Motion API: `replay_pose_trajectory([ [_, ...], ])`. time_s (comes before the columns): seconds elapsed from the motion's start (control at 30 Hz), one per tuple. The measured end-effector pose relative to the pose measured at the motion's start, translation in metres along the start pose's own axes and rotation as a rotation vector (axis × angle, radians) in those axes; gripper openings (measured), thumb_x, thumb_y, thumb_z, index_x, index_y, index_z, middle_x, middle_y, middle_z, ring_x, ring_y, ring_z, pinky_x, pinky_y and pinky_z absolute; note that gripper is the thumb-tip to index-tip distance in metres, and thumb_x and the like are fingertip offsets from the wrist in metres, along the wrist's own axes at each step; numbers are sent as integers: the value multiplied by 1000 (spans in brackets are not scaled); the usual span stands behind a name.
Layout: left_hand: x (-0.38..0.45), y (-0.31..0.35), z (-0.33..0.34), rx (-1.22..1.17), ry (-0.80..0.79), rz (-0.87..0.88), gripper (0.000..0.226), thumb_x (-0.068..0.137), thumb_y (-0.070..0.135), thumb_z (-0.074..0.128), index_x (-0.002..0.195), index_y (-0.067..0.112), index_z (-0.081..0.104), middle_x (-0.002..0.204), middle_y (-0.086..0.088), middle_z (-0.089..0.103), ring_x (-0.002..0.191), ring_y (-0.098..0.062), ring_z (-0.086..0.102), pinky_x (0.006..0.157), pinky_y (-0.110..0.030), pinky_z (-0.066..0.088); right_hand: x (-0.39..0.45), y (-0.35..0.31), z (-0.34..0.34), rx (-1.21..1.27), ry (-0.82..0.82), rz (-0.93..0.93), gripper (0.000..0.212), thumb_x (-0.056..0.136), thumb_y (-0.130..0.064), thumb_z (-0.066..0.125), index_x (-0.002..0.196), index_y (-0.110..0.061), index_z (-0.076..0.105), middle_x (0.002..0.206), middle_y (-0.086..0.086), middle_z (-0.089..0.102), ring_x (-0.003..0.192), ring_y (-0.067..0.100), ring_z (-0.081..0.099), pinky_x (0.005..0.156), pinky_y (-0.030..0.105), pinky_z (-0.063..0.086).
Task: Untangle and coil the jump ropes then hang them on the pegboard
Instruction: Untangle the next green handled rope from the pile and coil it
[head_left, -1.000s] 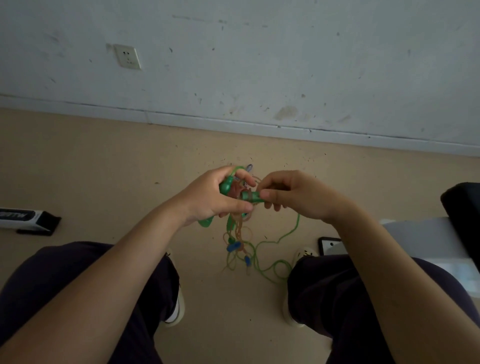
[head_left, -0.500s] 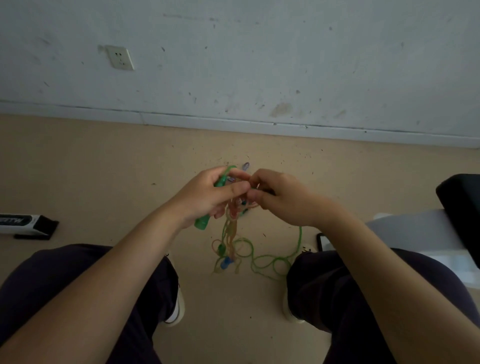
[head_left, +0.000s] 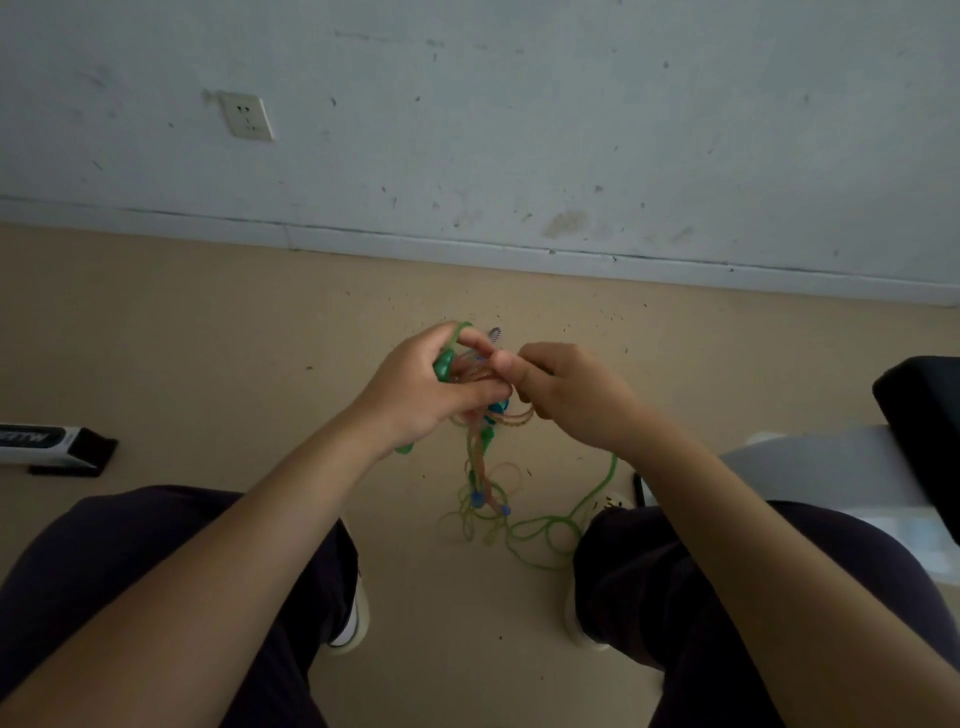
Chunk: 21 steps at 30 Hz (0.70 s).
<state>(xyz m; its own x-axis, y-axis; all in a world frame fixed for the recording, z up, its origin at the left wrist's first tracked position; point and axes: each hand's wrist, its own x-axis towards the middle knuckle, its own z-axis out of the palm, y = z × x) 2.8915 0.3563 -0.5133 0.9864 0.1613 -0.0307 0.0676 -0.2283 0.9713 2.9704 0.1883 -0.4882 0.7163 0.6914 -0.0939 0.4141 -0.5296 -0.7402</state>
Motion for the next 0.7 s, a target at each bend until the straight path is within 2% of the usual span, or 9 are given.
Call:
replay_pose_trajectory([
  [0.1, 2, -2, -2, 1, 48, 61, 24, 84, 18, 81, 101, 29, 69, 92, 4, 76, 82, -11, 75, 63, -21, 58, -2, -1, -5, 264, -143, 48, 33, 103, -37, 43, 80, -16, 53, 55, -9, 43, 44, 3, 38, 45, 19, 33],
  [0.17, 2, -3, -5, 105, 67, 109, 23, 88, 21, 77, 100, 39, 69, 90, 18, 75, 84, -1, 72, 68, -14, 53, -4, -2, -8, 361, -248, 111, 24, 105, -29, 43, 89, -14, 52, 57, -7, 39, 46, 5, 33, 43, 19, 30],
  [0.2, 2, -3, -6, 165, 82, 133, 21, 89, 23, 75, 98, 40, 69, 85, 23, 73, 80, 3, 70, 65, -12, 51, -5, -3, -9, 357, -275, 131, 20, 105, -27, 43, 93, -13, 52, 59, -5, 39, 47, 6, 33, 43, 20, 29],
  [0.27, 1, -5, -6, 294, 107, 173, 7, 93, 27, 71, 97, 32, 74, 72, 19, 70, 64, 1, 65, 55, -22, 49, -6, -6, -9, 254, -271, 136, 19, 105, -24, 43, 95, -12, 53, 63, -2, 43, 48, 7, 36, 45, 21, 33],
  [0.33, 1, -9, -3, 437, 121, 213, 15, 96, 31, 67, 100, 21, 77, 64, 14, 64, 53, -4, 57, 50, -28, 43, -6, -8, -8, 91, -244, 118, 23, 104, -23, 43, 94, -8, 56, 69, 3, 52, 52, 10, 44, 50, 24, 40],
  [0.4, 1, -9, -1, 509, 128, 226, 18, 96, 33, 65, 103, 20, 77, 65, 15, 62, 53, -5, 54, 51, -29, 42, -6, -8, -7, 35, -224, 134, 26, 104, -22, 44, 96, -3, 59, 72, 5, 56, 54, 12, 48, 52, 25, 42],
  [0.53, 2, -3, 1, 406, 140, 206, 18, 91, 33, 72, 105, 24, 76, 91, 9, 72, 79, -6, 66, 71, -33, 56, -5, -8, -4, 75, -223, 199, 25, 104, -23, 41, 92, -11, 58, 72, 4, 49, 55, 13, 42, 47, 24, 37],
  [0.63, 3, -3, 5, 217, 99, 62, 11, 86, 33, 77, 92, 26, 71, 87, 7, 73, 69, -11, 71, 66, -34, 60, -6, -7, -3, 24, -259, 129, 24, 104, -25, 40, 101, -10, 58, 72, 0, 48, 56, 10, 41, 46, 21, 36],
  [0.7, 2, -5, 8, 183, 51, 7, 12, 84, 32, 79, 86, 26, 68, 82, 5, 73, 64, -11, 71, 59, -27, 58, -8, -6, -5, -25, -297, 47, 18, 102, -20, 44, 106, -11, 59, 71, -5, 49, 54, 3, 43, 46, 14, 36],
])
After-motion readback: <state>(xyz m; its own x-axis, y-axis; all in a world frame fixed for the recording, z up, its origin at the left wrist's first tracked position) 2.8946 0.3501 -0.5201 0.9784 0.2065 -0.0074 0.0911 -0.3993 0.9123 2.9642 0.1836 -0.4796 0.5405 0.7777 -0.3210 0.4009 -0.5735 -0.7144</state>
